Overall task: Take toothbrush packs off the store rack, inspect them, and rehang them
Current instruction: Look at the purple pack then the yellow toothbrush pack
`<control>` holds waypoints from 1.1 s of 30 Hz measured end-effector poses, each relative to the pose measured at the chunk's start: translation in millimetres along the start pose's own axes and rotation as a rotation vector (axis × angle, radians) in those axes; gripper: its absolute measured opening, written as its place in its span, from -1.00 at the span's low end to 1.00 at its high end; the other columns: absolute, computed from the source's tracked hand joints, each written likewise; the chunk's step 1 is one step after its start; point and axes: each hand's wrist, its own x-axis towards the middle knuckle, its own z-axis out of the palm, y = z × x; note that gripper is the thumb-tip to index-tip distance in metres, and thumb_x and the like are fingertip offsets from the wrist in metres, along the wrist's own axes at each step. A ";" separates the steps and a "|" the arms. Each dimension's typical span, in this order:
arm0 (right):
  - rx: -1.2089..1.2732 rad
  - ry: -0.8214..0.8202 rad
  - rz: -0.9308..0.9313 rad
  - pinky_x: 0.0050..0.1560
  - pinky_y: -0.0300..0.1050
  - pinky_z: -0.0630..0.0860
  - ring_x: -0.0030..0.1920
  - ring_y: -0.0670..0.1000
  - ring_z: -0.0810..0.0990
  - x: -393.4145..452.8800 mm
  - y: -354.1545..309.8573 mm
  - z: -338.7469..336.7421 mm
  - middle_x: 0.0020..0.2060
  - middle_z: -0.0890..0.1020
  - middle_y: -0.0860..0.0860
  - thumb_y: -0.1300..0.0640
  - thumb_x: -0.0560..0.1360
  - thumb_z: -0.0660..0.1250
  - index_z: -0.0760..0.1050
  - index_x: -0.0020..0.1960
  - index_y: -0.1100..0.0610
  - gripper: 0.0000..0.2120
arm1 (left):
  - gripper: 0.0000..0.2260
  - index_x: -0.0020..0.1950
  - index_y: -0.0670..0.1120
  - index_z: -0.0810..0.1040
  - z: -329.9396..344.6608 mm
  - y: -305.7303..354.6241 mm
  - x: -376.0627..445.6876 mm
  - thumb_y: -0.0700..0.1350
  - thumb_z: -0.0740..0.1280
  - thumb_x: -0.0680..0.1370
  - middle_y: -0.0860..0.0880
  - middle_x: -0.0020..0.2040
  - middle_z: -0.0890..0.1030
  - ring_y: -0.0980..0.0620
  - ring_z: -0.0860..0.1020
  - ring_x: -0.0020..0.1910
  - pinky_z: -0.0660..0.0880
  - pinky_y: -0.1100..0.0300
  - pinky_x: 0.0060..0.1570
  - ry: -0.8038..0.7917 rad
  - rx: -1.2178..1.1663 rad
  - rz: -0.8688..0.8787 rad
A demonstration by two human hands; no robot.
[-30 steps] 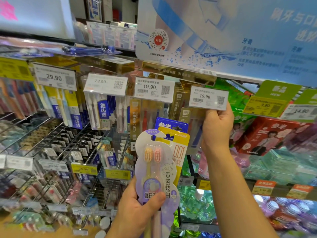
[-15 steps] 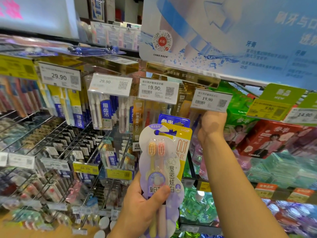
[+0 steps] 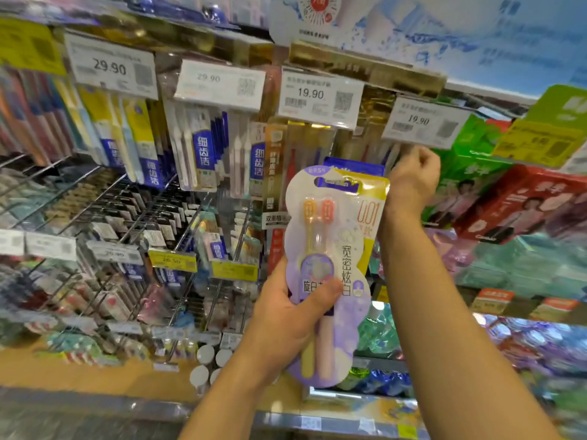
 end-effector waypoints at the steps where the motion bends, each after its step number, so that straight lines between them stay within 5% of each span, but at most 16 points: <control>1: 0.024 0.004 0.026 -0.16 -0.20 0.47 -0.22 -0.05 0.49 -8.0 2.5 -5.1 -0.17 0.54 0.01 0.11 0.58 0.29 0.44 -0.06 0.00 -0.94 | -0.68 0.18 -0.02 0.57 -1.1 0.0 -0.8 -0.01 0.48 0.46 0.10 0.01 0.76 0.14 0.72 0.00 0.59 0.31 -0.08 -0.008 0.005 0.002; 6: 0.170 -0.189 0.159 -0.44 -0.25 0.35 -0.42 -0.13 0.42 -87.9 12.2 -65.7 -0.36 0.51 -0.08 0.17 0.60 0.25 0.38 -0.16 0.05 -0.84 | -0.71 0.16 0.07 0.60 -6.5 -5.3 -6.5 -0.05 0.40 0.44 0.09 0.05 0.75 0.09 0.71 0.05 0.61 0.25 -0.03 -0.064 -0.017 -0.018; 10: 0.057 -0.396 0.133 -0.32 -0.16 0.37 -0.35 -0.08 0.38 -156.8 11.7 -104.8 -0.38 0.44 -0.08 0.03 0.48 0.37 0.42 -0.28 -0.03 -0.80 | -0.77 0.10 0.11 0.66 -6.0 -9.0 -10.8 -0.02 0.42 0.45 0.06 0.06 0.75 0.06 0.71 0.08 0.62 0.18 0.03 -0.075 -0.022 -0.050; 13: -0.032 -0.378 0.199 -0.21 -0.05 0.46 -0.25 0.00 0.48 -179.7 17.3 -116.6 -0.30 0.53 0.02 -0.09 0.36 0.45 0.49 -0.23 -0.03 -0.81 | -0.90 0.02 0.12 0.67 -2.8 -9.8 -12.2 -0.05 0.45 0.53 0.04 0.00 0.76 0.07 0.72 0.02 0.62 0.13 0.00 -0.068 0.006 -0.095; 16: -0.054 -0.317 0.237 -0.21 -0.04 0.50 -0.24 0.01 0.52 -187.9 13.2 -120.9 -0.28 0.58 0.03 0.01 0.45 0.47 0.52 -0.16 0.06 -0.84 | -0.81 0.16 0.04 0.63 0.2 -8.3 -17.7 0.06 0.33 0.61 0.03 0.03 0.76 0.06 0.72 0.05 0.63 0.13 0.01 -0.066 -0.088 -0.184; 18: -0.039 -0.277 0.223 -0.28 -0.20 0.49 -0.31 -0.06 0.51 -191.7 7.3 -125.8 -0.33 0.56 -0.05 0.14 0.57 0.42 0.48 -0.14 0.12 -0.84 | -0.58 0.31 -0.04 0.61 1.2 -7.3 -25.5 0.19 0.23 0.62 -0.10 0.20 0.71 -0.10 0.66 0.21 0.55 -0.07 0.25 -0.120 -0.277 -0.303; 22: -0.007 -0.279 0.196 -0.33 -0.29 0.46 -0.36 -0.13 0.48 -202.8 -6.0 -141.9 -0.37 0.54 -0.13 0.20 0.62 0.33 0.44 -0.13 0.13 -0.84 | -0.57 0.51 -0.14 0.42 3.7 -7.2 -48.8 0.01 0.11 0.70 -0.23 0.38 0.58 -0.18 0.56 0.34 0.42 -0.17 0.41 -0.139 -0.323 -0.275; 24: 0.025 -0.287 0.216 -0.28 -0.23 0.48 -0.32 -0.10 0.50 -210.9 -15.3 -150.5 -0.34 0.55 -0.10 0.18 0.63 0.31 0.44 -0.12 0.12 -0.84 | -0.62 0.48 -0.07 0.46 6.9 -4.6 -63.9 0.00 0.16 0.69 -0.11 0.38 0.60 -0.08 0.55 0.38 0.41 -0.12 0.42 -0.144 -0.235 -0.218; 28: 0.143 -0.318 0.259 -0.19 -0.12 0.49 -0.21 -0.01 0.50 -233.5 -30.0 -170.1 -0.24 0.55 0.00 0.12 0.69 0.22 0.45 -0.11 0.07 -0.81 | -0.72 0.32 0.10 0.53 18.6 12.5 -102.2 -0.05 0.10 0.72 0.30 0.16 0.68 0.31 0.61 0.20 0.51 0.37 0.13 -0.110 0.004 -0.061; 33: 0.200 -0.379 0.279 -0.19 -0.32 0.55 -0.28 -0.21 0.58 -257.8 -45.9 -192.9 -0.31 0.62 -0.20 0.09 0.72 0.14 0.47 -0.08 0.00 -0.77 | -0.68 0.42 -0.04 0.51 27.5 21.5 -144.7 -0.10 0.08 0.74 0.12 0.22 0.69 0.16 0.63 0.23 0.56 0.30 0.13 -0.060 0.057 0.013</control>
